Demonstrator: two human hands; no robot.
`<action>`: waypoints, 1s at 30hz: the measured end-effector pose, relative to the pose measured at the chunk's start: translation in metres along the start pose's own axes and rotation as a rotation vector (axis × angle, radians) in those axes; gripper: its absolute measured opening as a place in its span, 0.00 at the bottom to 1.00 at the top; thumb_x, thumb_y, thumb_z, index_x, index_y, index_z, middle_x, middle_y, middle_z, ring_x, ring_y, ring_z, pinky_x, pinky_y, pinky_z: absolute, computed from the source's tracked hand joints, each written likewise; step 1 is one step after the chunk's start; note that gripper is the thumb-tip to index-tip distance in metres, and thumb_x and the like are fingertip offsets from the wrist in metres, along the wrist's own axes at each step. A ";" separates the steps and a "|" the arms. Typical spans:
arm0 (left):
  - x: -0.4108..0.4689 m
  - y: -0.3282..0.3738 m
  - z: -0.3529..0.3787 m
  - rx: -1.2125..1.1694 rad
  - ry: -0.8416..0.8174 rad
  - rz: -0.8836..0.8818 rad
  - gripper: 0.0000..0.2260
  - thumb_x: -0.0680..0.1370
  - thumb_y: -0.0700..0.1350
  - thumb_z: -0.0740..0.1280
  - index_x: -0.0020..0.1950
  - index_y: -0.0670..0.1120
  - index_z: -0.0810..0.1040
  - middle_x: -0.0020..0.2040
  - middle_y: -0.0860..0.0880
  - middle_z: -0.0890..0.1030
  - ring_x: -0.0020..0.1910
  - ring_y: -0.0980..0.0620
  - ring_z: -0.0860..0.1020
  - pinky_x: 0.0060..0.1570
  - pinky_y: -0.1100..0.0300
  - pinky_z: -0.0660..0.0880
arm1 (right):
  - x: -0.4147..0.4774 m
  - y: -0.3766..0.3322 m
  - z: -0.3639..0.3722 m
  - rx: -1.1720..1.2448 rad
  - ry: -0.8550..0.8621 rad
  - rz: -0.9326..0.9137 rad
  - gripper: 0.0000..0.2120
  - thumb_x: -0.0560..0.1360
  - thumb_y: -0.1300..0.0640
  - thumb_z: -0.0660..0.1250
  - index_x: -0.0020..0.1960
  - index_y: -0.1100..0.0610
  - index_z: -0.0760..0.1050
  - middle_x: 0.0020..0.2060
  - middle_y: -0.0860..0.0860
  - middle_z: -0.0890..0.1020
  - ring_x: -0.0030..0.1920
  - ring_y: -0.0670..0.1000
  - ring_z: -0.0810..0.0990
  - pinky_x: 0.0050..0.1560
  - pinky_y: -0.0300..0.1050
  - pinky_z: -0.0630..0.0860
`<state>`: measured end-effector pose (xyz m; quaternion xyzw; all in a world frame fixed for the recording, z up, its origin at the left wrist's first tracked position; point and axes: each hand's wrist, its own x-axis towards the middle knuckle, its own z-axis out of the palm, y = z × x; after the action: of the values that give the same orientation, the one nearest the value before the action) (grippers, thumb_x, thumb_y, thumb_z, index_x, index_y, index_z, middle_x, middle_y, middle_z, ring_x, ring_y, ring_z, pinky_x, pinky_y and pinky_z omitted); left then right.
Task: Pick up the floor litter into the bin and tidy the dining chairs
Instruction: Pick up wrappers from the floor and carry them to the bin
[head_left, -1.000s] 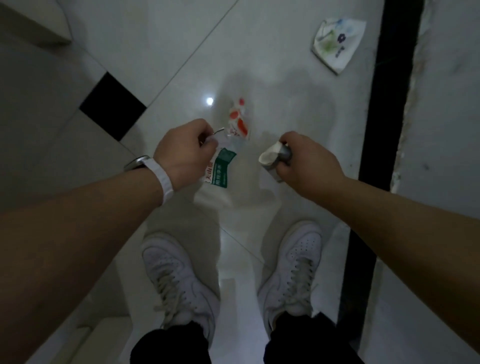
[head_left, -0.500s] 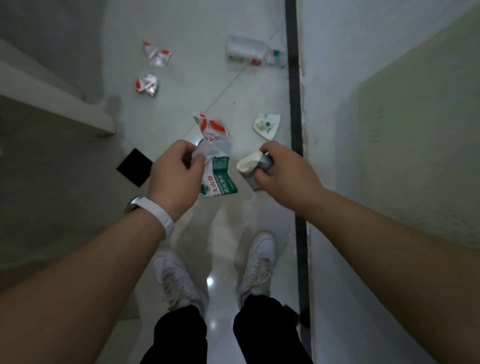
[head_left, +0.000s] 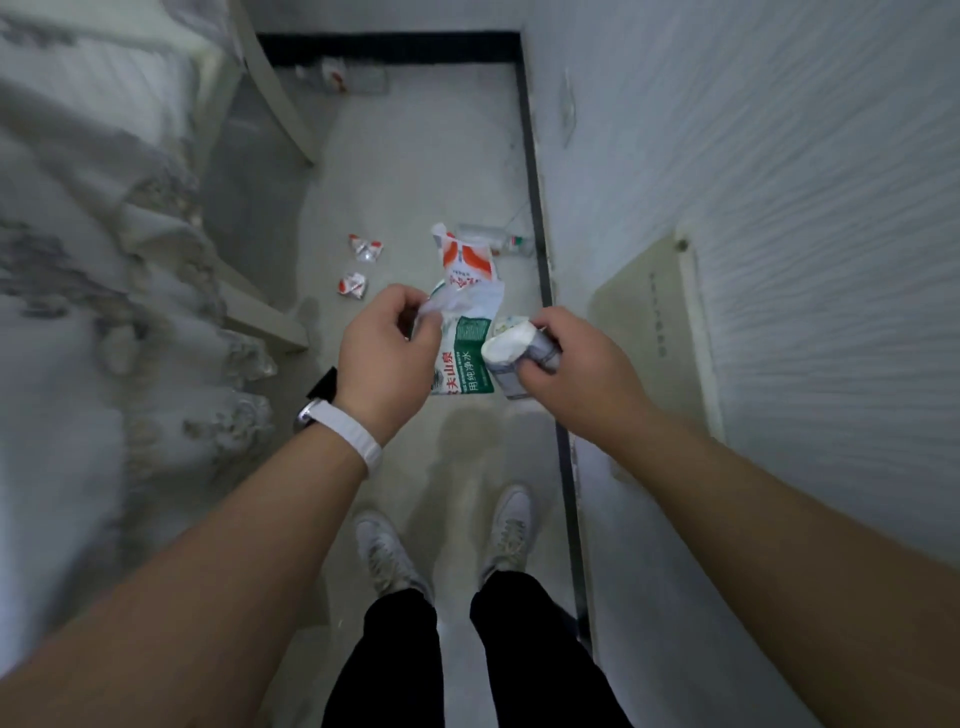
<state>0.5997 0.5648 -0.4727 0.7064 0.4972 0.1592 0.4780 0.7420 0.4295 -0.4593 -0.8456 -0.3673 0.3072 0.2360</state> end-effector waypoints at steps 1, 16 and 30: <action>-0.003 0.016 -0.012 -0.003 0.004 0.022 0.03 0.79 0.45 0.66 0.46 0.49 0.78 0.38 0.54 0.80 0.38 0.52 0.78 0.43 0.53 0.78 | -0.006 -0.014 -0.013 0.000 0.003 -0.010 0.12 0.73 0.51 0.68 0.56 0.50 0.74 0.45 0.47 0.79 0.43 0.51 0.77 0.45 0.51 0.76; -0.069 0.124 -0.238 -0.130 0.183 0.103 0.02 0.80 0.46 0.67 0.48 0.50 0.79 0.41 0.54 0.82 0.37 0.59 0.80 0.35 0.63 0.77 | -0.080 -0.230 -0.090 -0.095 0.035 -0.220 0.13 0.73 0.51 0.69 0.57 0.47 0.73 0.48 0.45 0.79 0.46 0.50 0.78 0.44 0.47 0.74; -0.110 0.126 -0.323 -0.137 0.548 -0.110 0.06 0.79 0.43 0.67 0.43 0.50 0.76 0.37 0.54 0.79 0.32 0.63 0.76 0.30 0.72 0.69 | -0.041 -0.344 -0.069 0.013 -0.213 -0.483 0.09 0.73 0.52 0.71 0.52 0.47 0.74 0.42 0.43 0.79 0.42 0.45 0.78 0.42 0.49 0.77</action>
<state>0.3930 0.6319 -0.1809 0.5751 0.6334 0.3511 0.3805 0.6034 0.5988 -0.1819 -0.6947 -0.5793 0.3315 0.2680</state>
